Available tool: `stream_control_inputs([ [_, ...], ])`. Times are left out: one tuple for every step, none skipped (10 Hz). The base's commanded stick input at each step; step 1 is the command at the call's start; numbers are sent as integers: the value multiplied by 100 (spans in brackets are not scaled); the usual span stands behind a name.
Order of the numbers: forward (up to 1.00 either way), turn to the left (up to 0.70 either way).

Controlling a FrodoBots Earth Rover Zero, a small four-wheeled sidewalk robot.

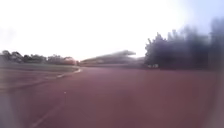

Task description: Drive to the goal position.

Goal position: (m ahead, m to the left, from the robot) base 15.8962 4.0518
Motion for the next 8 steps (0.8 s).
stream_control_inputs([
  [70, 0],
  [70, 0],
  [70, 0],
  [70, 0],
  [70, 0],
  [70, 0],
  [70, 0],
  [70, 0],
])
